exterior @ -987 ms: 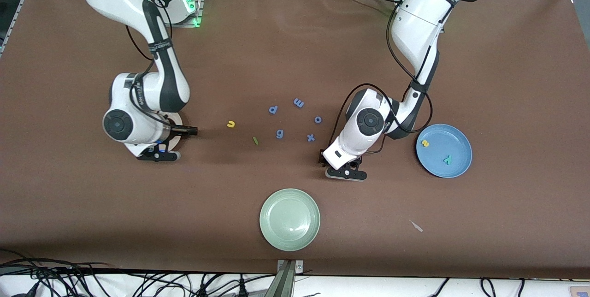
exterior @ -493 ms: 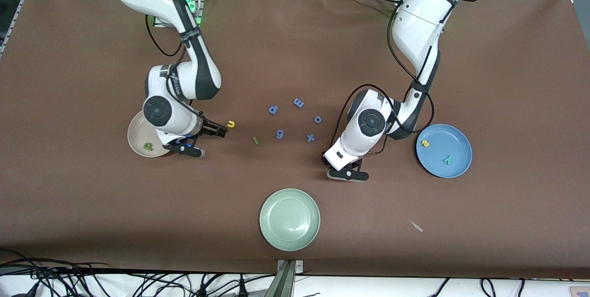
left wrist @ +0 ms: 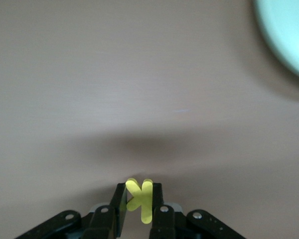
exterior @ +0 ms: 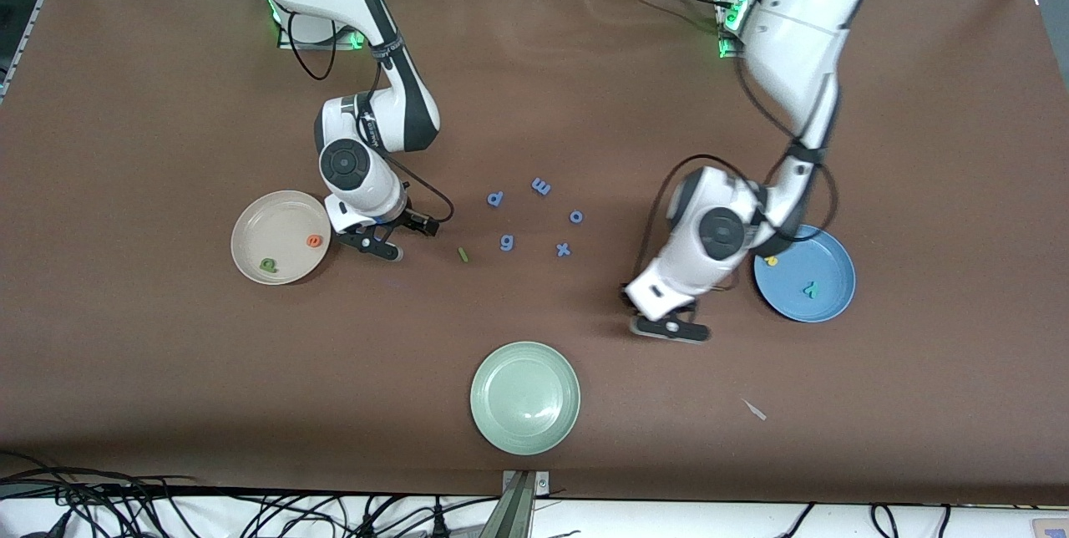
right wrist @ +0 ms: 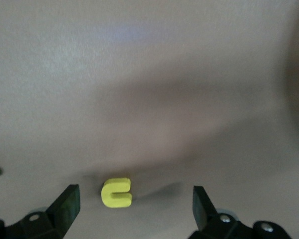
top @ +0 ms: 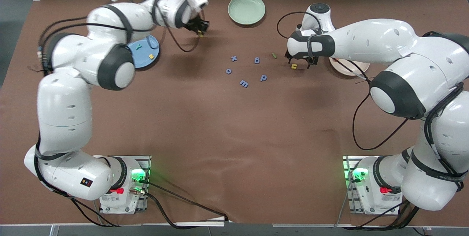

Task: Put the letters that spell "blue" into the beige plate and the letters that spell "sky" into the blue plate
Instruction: 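Carry the K to the blue plate while the right gripper grabs the u, then drop the u in the beige plate while the left gripper returns to rest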

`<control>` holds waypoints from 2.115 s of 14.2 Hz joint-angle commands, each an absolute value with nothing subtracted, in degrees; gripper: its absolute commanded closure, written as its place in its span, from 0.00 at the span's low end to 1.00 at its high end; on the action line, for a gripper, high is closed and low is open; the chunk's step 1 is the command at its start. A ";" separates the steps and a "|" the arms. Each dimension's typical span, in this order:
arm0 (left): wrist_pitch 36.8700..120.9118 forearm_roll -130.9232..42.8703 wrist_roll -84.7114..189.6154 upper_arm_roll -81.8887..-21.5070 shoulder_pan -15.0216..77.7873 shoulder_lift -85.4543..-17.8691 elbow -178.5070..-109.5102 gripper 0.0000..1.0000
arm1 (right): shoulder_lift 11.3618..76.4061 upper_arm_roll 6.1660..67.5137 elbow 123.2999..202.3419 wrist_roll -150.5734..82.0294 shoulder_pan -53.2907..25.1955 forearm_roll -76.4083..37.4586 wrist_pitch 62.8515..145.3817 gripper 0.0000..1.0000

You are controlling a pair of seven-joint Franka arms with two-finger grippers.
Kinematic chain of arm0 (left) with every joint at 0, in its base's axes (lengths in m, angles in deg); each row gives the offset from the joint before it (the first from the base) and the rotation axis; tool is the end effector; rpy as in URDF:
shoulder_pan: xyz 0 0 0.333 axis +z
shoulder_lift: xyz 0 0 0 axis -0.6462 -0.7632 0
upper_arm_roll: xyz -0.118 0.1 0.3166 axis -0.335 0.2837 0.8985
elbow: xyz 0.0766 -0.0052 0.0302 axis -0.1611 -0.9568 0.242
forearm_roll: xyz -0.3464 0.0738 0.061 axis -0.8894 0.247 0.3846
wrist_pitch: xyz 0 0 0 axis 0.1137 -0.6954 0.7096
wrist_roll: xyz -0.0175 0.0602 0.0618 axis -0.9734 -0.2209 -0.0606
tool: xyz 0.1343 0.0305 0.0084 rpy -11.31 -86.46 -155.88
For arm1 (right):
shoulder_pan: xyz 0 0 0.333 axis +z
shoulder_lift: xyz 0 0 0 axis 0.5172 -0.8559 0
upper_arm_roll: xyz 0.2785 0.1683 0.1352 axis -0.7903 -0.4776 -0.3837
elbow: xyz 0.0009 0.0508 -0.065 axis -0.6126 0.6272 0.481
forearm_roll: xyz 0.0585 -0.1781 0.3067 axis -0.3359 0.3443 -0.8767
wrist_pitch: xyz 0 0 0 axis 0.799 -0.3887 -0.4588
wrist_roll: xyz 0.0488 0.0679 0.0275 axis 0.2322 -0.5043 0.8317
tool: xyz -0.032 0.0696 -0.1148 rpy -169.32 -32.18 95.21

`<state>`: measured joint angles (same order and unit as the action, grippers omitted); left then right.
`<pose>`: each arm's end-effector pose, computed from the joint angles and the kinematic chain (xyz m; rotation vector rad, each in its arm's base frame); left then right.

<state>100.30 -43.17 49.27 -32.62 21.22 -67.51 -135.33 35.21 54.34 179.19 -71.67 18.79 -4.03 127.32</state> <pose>0.6743 -0.2271 0.2400 3.0204 -0.2477 0.1303 0.5165 0.2818 0.2102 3.0698 -0.5312 -0.1304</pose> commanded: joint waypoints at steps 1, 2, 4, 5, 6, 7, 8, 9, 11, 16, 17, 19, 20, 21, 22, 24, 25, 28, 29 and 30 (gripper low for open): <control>99.63 -43.82 33.40 -35.04 31.70 -55.16 -151.57 1.00 | 37.11 54.16 181.48 -72.09 19.13 -5.04 128.50 0.00; 99.63 -43.82 29.26 -35.04 34.60 -52.96 -154.83 1.00 | 36.85 53.98 181.48 -72.17 19.13 -5.04 129.11 0.01; 99.54 -43.74 22.66 -35.04 38.39 -50.92 -157.75 1.00 | 36.67 52.75 181.92 -72.18 19.13 -5.04 130.26 0.04; 99.54 -43.74 19.75 -35.04 39.89 -50.74 -158.81 1.00 | 36.59 52.57 182.01 -72.18 19.13 -5.04 130.70 0.06; 99.54 -43.74 17.63 -34.96 41.38 -50.82 -159.34 0.89 | 36.41 52.49 182.01 -72.18 19.13 -5.04 130.96 0.10; 99.54 -43.65 16.83 -34.95 42.44 -50.91 -159.87 0.79 | 36.41 52.48 182.01 -72.09 19.13 -5.04 130.97 0.13; 99.63 -43.65 16.82 -34.95 43.15 -50.91 -160.39 0.61 | 36.41 52.48 182.01 -72.00 19.13 -5.04 130.97 0.19; 99.63 -43.73 17.26 -34.87 43.24 -50.91 -160.49 0.30 | 36.41 52.48 182.01 -72.00 19.13 -5.04 131.05 0.24; 99.80 -43.74 17.61 -34.95 43.42 -50.65 -161.01 0.00 | 36.23 52.40 182.01 -72.00 19.13 -5.04 131.05 0.37; 99.63 -43.74 17.61 -35.04 46.59 -41.70 -167.16 0.00 | 35.10 52.48 181.57 -72.00 19.04 -5.13 132.01 0.66; 99.63 -43.74 17.53 -35.13 46.59 -40.03 -167.17 0.00 | 34.74 52.40 181.49 -72.00 19.04 -5.13 133.07 0.69; 99.28 -43.74 17.26 -35.22 46.50 -36.52 -167.26 0.00 | 34.39 52.40 181.48 -72.00 19.13 -5.48 133.52 0.74; 96.75 -43.74 17.61 -35.74 45.98 -34.15 -166.99 0.00 | 34.39 52.40 181.31 -72.00 19.04 -5.48 133.34 0.75; 92.64 -43.74 17.79 -37.05 45.97 -31.52 -166.38 0.00 | 34.48 52.48 180.61 -71.48 19.04 -5.48 132.82 0.76; 89.29 -43.74 18.75 -37.32 45.80 -28.62 -165.85 0.00 | 34.83 52.57 179.74 -71.21 18.95 -5.48 132.03 0.77; 82.96 -42.69 21.82 -37.42 45.79 -25.35 -163.49 0.00 | 35.18 54.06 176.84 -70.25 18.78 -5.31 125.73 0.77; 79.45 -39.72 23.57 -37.76 45.79 -24.21 -161.30 0.00 | 35.44 55.98 175.61 -68.85 18.78 -4.87 122.39 0.77; 65.67 -37.23 28.85 -39.00 45.79 -22.44 -153.14 0.00 | 37.81 61.08 176.12 -55.88 18.86 -4.51 115.34 0.77; 60.83 -36.45 29.21 -39.08 45.79 -22.44 -149.54 0.00 | 38.51 62.84 176.12 -50.69 18.86 -4.51 112.63 0.77; 56.52 -35.31 29.30 -39.09 45.79 -22.44 -146.20 0.00 | 38.69 65.20 176.12 -46.47 18.86 -4.51 110.34 0.77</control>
